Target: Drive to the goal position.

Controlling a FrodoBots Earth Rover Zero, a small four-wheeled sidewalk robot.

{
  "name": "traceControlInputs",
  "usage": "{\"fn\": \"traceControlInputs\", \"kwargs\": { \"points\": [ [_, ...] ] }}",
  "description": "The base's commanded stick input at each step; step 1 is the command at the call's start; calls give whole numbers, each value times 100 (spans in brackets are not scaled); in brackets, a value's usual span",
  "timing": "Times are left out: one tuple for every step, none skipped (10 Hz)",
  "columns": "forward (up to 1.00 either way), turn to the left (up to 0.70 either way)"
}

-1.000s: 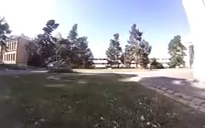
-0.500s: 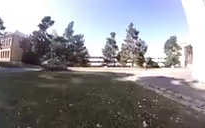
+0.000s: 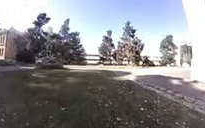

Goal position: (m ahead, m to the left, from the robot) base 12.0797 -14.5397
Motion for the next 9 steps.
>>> {"fn": "traceControlInputs", "kwargs": {
  "points": [
    [45,0],
    [45,0],
    [45,0],
    [45,0],
    [45,0],
    [45,0],
    [45,0],
    [45,0],
    [45,0]
  ]
}}
